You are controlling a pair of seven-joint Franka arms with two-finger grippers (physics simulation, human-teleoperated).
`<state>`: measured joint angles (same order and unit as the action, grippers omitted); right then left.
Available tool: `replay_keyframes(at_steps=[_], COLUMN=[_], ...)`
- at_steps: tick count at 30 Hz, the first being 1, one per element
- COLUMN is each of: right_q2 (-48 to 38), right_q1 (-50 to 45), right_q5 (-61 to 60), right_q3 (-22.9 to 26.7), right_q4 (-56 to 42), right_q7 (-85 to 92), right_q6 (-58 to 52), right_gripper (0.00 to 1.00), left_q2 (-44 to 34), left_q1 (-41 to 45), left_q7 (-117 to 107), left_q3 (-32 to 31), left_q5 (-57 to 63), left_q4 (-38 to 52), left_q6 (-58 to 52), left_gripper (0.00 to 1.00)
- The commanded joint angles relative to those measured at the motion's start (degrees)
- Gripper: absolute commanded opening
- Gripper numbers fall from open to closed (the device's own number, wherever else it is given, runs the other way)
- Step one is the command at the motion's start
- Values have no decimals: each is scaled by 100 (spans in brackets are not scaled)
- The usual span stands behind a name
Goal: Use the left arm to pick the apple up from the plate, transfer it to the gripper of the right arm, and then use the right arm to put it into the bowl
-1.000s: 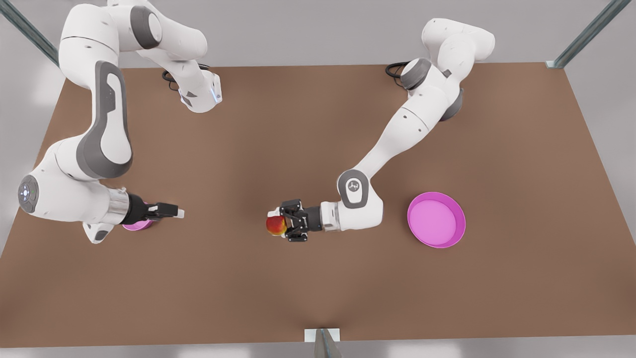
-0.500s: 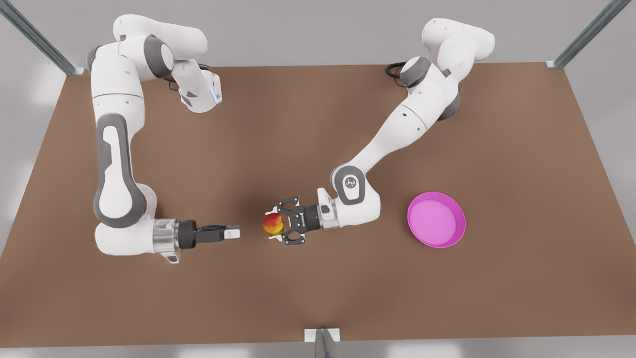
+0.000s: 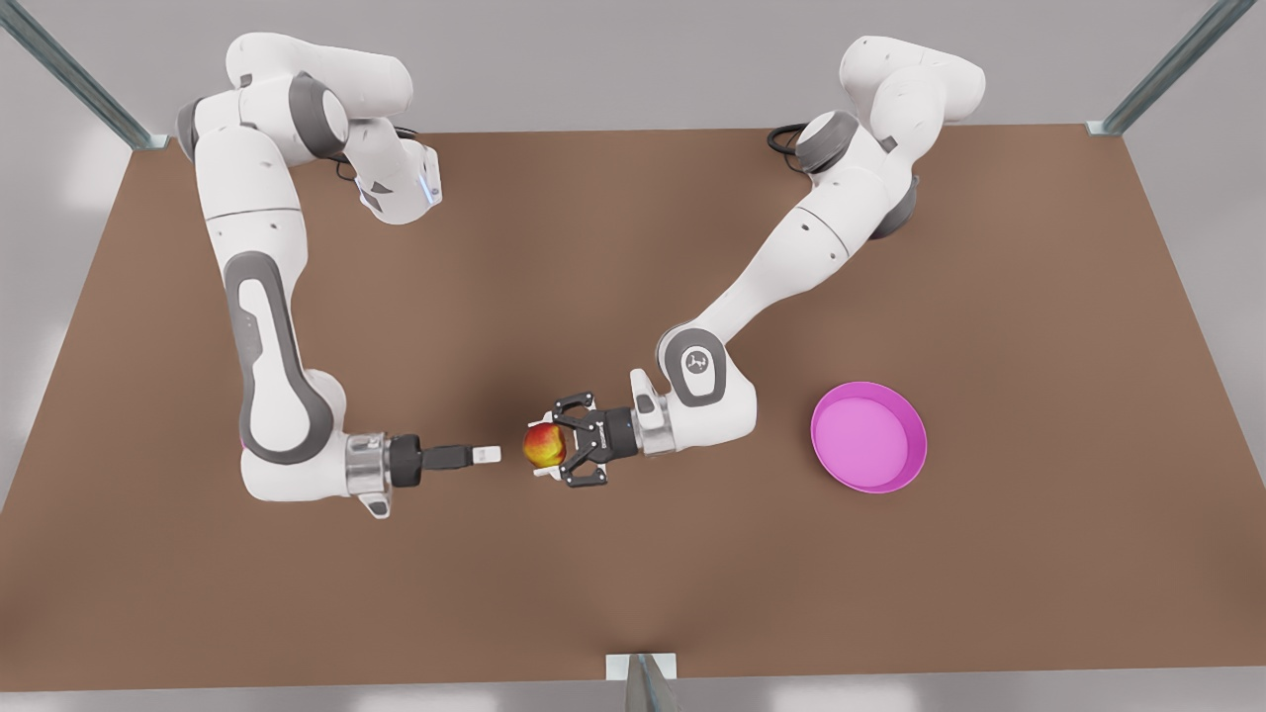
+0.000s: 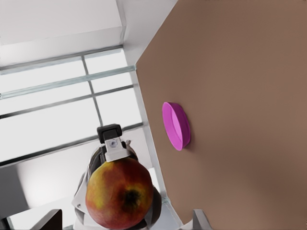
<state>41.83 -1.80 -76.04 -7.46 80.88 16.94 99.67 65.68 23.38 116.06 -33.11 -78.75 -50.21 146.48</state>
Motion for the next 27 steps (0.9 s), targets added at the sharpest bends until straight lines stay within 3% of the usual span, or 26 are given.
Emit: replay_keyframes(at_steps=[1, 8, 15, 26, 27], right_q2=[149, 405, 106, 71, 71], right_q1=[-13, -233, -312, -470, -470], right_q5=[-86, -262, -244, -165, -165], right_q3=[-10, -10, -150, -423, -432], right_q4=[-168, -635, -37, 7, 7], right_q7=[2076, 1892, 1909, 1927, 1927], right_q6=[79, 184, 254, 879, 922], right_gripper=[100, 100, 100, 100, 86], left_q2=[-12, -12, -12, -3, -3], left_q1=[0, 35, 35, 27, 27], left_q7=[1085, 1085, 1085, 1085, 1085], left_q3=[-2, -2, -2, 7, 15], left_q5=[26, 26, 26, 26, 26], left_q4=[2, 2, 2, 2, 2], left_q6=[-23, 30, 30, 30, 30], left_gripper=[68, 68, 68, 68, 68])
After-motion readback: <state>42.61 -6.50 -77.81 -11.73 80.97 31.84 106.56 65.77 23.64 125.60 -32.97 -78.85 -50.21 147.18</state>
